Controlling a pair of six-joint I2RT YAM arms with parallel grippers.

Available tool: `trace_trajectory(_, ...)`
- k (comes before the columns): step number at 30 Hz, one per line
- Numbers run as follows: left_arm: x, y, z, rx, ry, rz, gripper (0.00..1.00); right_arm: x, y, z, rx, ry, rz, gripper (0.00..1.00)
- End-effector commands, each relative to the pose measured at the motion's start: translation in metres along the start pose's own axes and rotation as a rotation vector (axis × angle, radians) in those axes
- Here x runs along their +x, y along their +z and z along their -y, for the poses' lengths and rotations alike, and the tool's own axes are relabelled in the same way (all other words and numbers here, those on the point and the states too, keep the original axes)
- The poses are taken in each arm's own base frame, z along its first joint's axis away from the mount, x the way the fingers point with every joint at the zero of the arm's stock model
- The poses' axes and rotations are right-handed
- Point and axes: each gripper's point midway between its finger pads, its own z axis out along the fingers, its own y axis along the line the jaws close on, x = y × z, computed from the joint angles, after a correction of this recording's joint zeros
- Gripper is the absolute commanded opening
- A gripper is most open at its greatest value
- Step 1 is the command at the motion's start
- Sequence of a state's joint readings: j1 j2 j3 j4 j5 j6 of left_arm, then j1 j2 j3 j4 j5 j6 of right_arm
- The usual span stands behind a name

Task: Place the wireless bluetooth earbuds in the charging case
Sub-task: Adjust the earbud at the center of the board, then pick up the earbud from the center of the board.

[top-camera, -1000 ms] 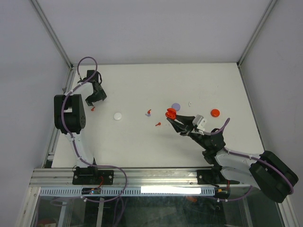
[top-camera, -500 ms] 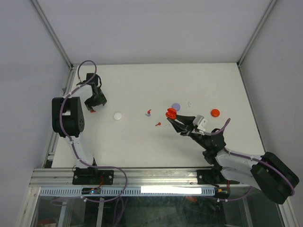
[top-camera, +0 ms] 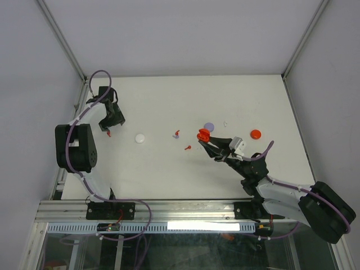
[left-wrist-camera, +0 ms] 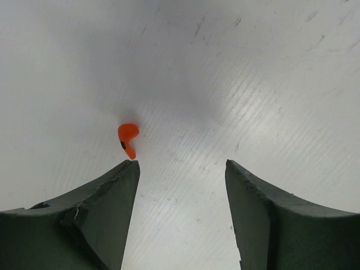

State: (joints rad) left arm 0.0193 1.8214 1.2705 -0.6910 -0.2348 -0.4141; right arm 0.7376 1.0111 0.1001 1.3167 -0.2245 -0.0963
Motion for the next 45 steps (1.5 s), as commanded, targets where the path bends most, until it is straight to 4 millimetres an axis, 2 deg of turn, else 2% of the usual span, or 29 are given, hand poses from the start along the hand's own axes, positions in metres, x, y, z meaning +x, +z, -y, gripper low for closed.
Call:
trace_trajectory(1, -0.029, -0.032, -0.008, -0.005, -0.028, 0.128, 0.64, -0.014, 0.004, 0.0, -0.004, -0.024, 0.048, 0.0)
trace_trajectory(4, -0.034, -0.03, -0.02, -0.037, -0.054, 0.137, 0.62, -0.014, 0.003, 0.001, -0.003, -0.023, 0.048, 0.0)
trace_trajectory(12, -0.028, -0.007, -0.04, -0.081, -0.088, 0.069, 0.58, -0.014, 0.003, 0.0, -0.004, -0.02, 0.048, 0.0)
trace_trajectory(24, -0.016, 0.017, -0.035, -0.046, -0.084, -0.021, 0.47, -0.014, 0.003, 0.001, -0.003, -0.019, 0.047, 0.0)
trace_trajectory(45, -0.011, 0.033, -0.042, -0.036, -0.102, -0.08, 0.35, -0.013, 0.004, 0.001, -0.003, -0.019, 0.043, 0.0)
